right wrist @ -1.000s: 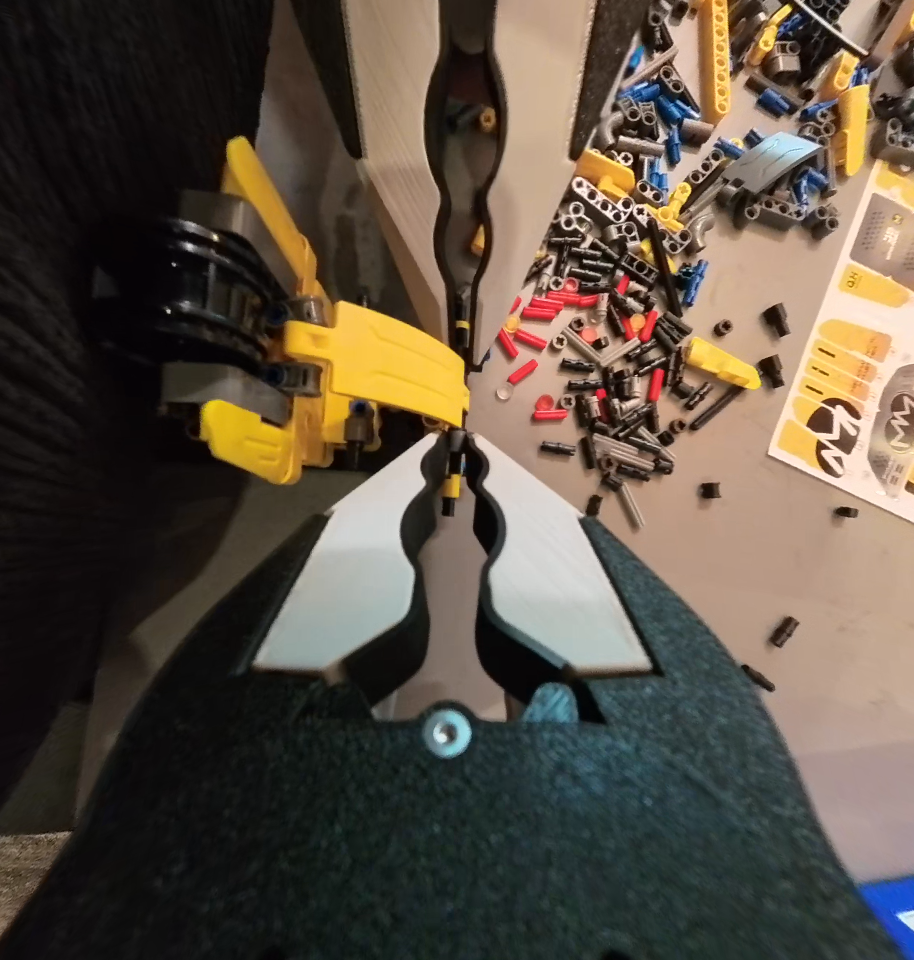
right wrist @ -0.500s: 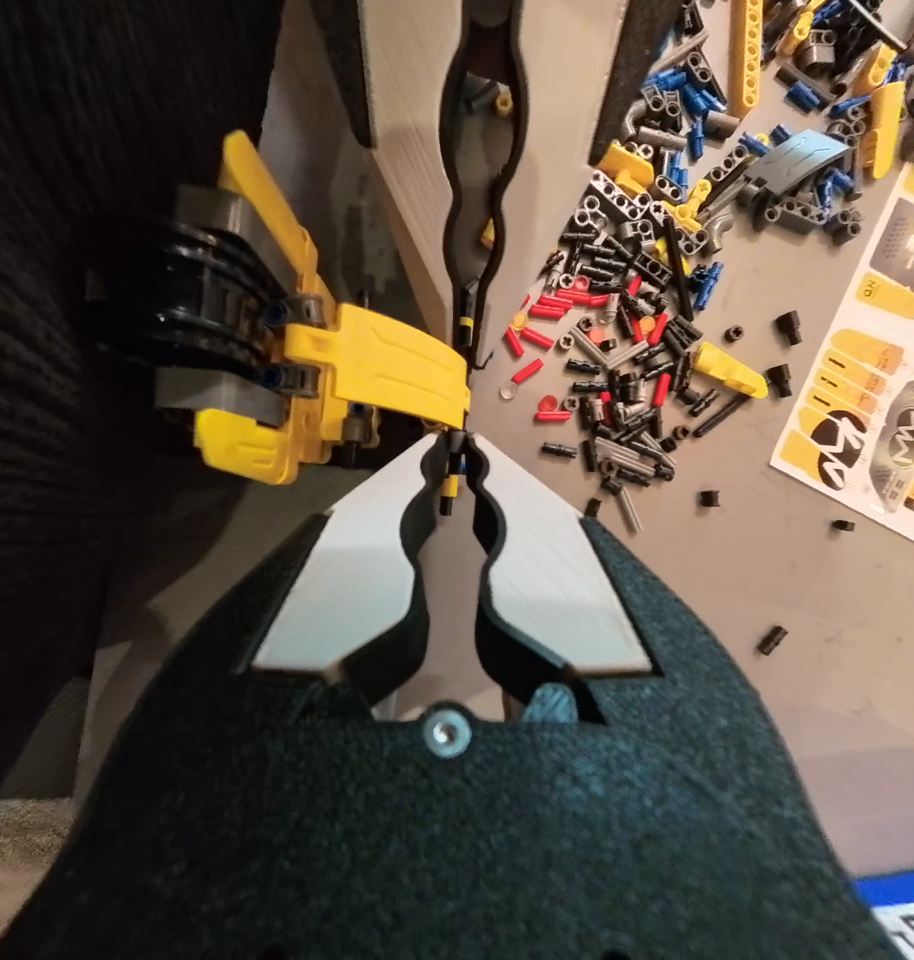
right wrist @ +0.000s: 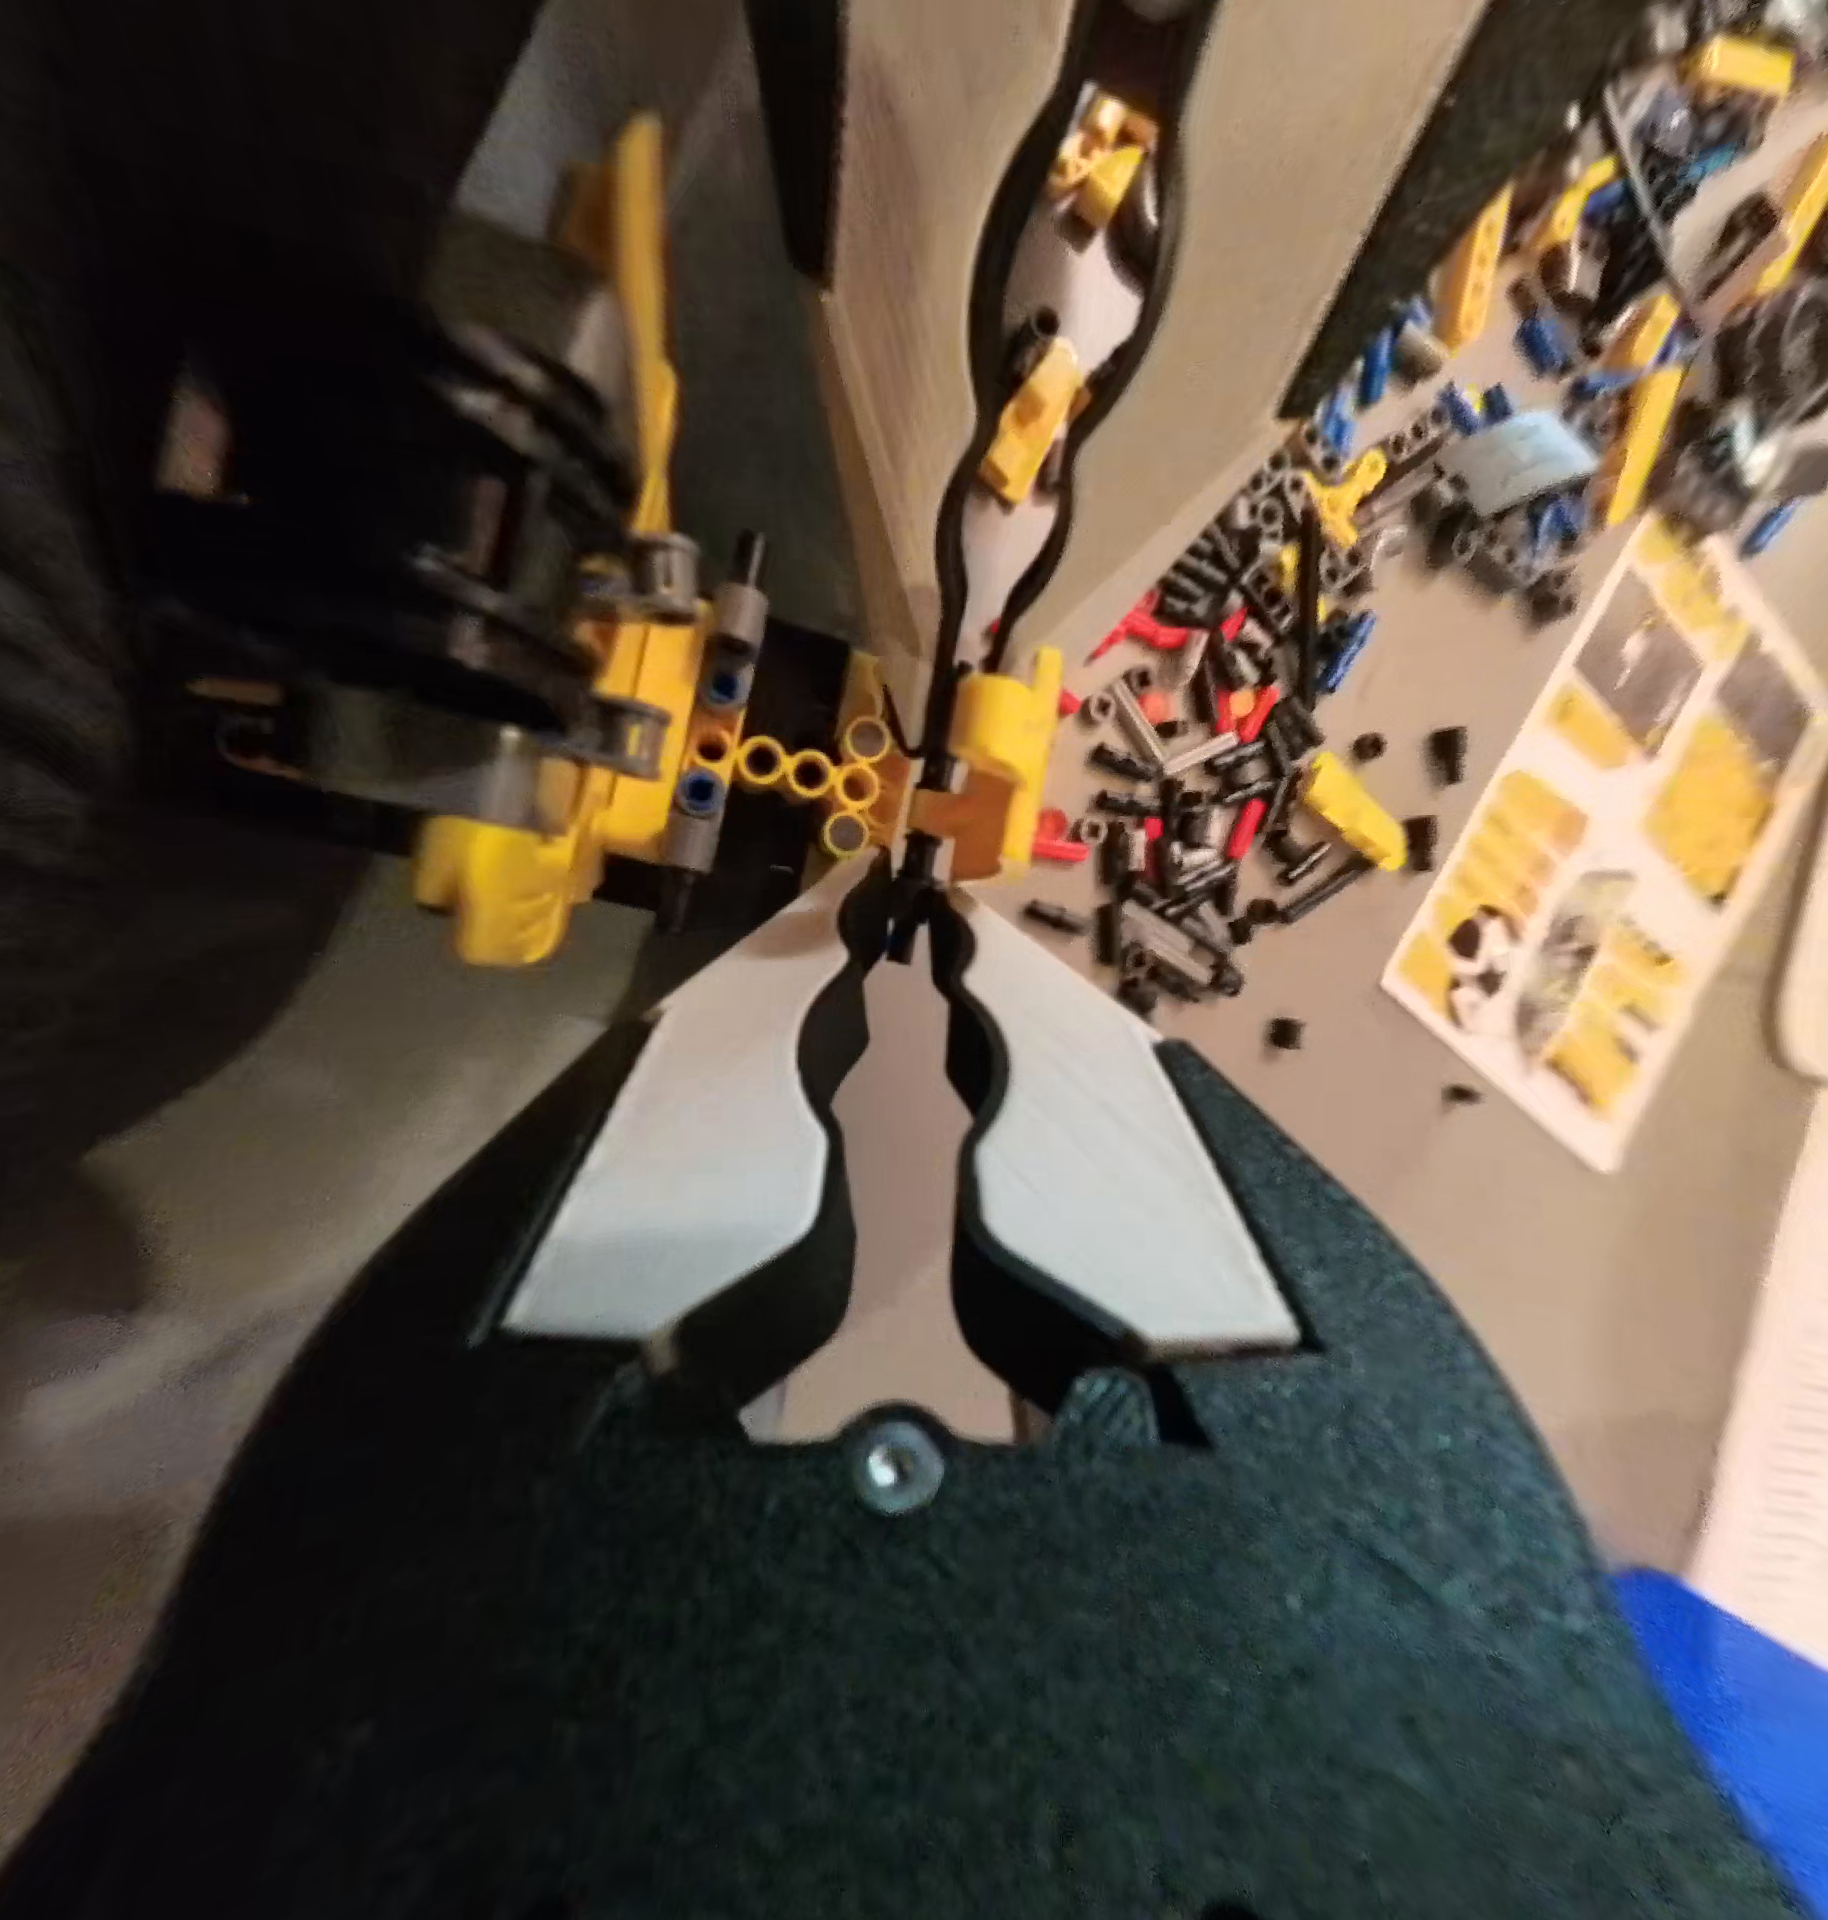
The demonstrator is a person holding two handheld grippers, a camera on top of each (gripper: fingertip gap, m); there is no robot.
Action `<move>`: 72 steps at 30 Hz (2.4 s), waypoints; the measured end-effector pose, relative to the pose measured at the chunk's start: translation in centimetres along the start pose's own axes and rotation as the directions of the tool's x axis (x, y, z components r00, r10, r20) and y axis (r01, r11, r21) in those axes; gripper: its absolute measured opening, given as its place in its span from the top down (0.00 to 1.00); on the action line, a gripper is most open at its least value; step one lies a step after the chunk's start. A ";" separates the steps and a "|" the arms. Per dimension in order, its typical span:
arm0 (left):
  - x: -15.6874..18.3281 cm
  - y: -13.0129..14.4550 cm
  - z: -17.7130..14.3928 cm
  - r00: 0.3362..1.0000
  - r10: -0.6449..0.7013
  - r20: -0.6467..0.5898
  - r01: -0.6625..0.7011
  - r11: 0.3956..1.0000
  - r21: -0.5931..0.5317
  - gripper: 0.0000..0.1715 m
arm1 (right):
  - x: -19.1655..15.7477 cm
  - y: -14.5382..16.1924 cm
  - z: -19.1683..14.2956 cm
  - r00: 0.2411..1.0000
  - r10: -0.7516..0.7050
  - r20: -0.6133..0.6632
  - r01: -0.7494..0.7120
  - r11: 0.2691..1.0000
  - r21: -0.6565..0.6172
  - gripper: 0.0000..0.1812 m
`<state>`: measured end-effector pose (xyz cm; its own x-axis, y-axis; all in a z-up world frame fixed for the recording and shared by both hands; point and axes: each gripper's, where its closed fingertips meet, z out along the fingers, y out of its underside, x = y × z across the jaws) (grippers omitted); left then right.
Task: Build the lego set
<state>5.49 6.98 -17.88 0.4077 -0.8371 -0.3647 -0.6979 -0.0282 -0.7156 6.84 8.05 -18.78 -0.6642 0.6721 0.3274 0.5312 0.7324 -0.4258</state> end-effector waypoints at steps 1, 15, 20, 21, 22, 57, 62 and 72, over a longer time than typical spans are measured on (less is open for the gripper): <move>-0.1 -0.1 0.1 0.998 -0.052 -0.031 0.053 0.999 0.007 0.98 | 0.0 0.1 -0.1 0.998 0.051 0.025 -0.052 0.999 0.014 0.96; -2.3 0.8 -1.5 0.840 -0.532 -0.105 0.541 0.836 0.090 0.89 | 0.4 1.1 -1.1 0.785 0.586 0.199 -0.619 0.746 0.244 0.96; -2.6 0.2 -2.3 0.808 -0.587 -0.055 0.587 0.793 0.166 0.89 | 0.5 1.4 -1.9 0.758 0.641 0.123 -0.644 0.706 0.295 0.96; -2.7 0.0 -2.4 0.810 -0.586 -0.033 0.582 0.793 0.180 0.89 | 0.8 1.5 -2.2 0.738 0.667 0.105 -0.661 0.683 0.310 0.96; -2.8 -0.1 -2.6 0.809 -0.587 -0.009 0.578 0.793 0.195 0.89 | 1.1 1.7 -2.6 0.711 0.697 0.092 -0.682 0.652 0.332 0.96; 7.0 -17.0 -17.1 0.527 -0.554 -0.644 0.809 0.097 0.579 0.92 | -6.7 -18.2 -16.8 -0.060 -0.522 -0.851 0.302 0.803 -0.514 0.97; 4.0 -15.0 -15.3 0.541 -0.604 -0.585 0.799 0.151 0.582 0.91 | -3.1 -15.8 -15.7 -0.034 -0.510 -0.859 0.314 0.811 -0.494 0.97; -2.8 -14.9 -13.4 0.533 -0.600 -0.596 0.801 0.130 0.585 0.95 | 3.7 -12.8 -16.7 -0.082 -0.494 -0.866 0.356 0.797 -0.488 0.96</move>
<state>6.82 2.45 1.79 0.2852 -0.7550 0.5905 0.5798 -0.3547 -0.7335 6.36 2.95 1.94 0.2477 -0.3228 0.9135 0.4437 0.8760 0.1892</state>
